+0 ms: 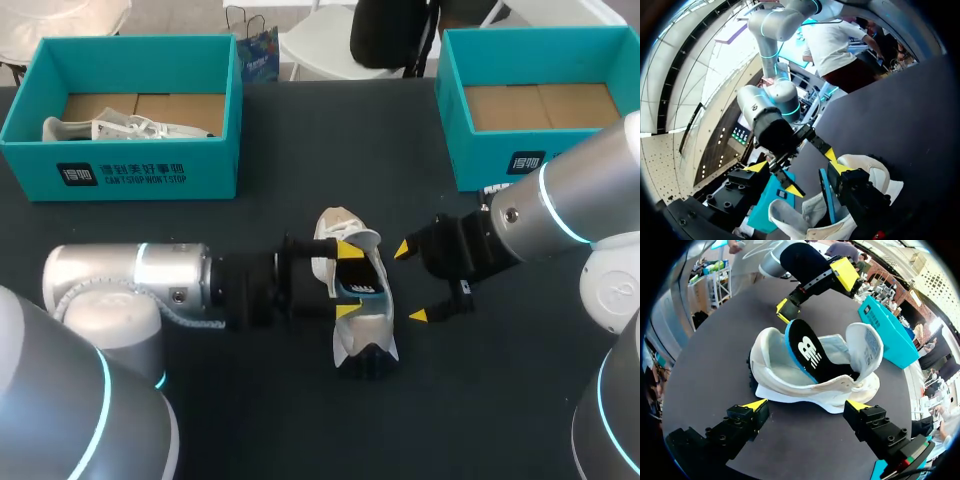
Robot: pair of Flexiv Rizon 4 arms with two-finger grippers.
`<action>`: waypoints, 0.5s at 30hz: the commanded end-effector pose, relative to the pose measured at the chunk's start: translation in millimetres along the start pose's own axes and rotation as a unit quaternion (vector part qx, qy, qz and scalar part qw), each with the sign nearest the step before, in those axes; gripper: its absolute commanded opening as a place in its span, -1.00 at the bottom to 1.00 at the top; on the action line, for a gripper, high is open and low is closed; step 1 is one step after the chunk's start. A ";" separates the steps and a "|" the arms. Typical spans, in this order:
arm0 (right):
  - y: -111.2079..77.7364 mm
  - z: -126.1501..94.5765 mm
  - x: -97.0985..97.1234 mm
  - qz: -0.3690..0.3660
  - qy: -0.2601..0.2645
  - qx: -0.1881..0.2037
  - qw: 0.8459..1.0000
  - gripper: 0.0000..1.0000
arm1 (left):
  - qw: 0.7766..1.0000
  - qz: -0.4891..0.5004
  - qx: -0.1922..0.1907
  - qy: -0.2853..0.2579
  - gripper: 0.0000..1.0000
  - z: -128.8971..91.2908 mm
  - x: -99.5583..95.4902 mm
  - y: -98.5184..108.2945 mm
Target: Take the shoe out of the shoebox, open the shoe tongue, remove and reinsert the insole, then place the shoe into the shoebox
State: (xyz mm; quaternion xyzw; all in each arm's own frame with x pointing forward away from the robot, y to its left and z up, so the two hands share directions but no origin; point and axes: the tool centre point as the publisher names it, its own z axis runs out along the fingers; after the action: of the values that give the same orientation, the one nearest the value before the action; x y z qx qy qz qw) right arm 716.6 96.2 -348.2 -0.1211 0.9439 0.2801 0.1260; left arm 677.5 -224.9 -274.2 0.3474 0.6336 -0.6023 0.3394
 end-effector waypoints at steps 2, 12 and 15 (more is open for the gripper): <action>0.9 1.2 0.6 0.000 -0.001 0.001 1.000 1.00 | 0.999 -0.004 0.006 0.031 0.55 -7.3 -8.5 -5.1; 0.9 1.2 0.6 0.000 -0.001 0.001 1.000 1.00 | 0.992 -0.025 0.024 0.118 0.40 -32.5 -28.6 -8.7; 0.9 1.2 0.6 0.000 -0.001 0.001 1.000 1.00 | 0.973 -0.028 0.061 0.220 0.43 -38.5 -56.0 -4.4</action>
State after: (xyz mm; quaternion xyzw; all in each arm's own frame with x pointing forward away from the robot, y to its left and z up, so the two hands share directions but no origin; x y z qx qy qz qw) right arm 716.6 96.3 -348.2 -0.1211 0.9439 0.2801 0.1260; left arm 685.4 -198.4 -240.1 0.3900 0.6545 -0.5923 0.2622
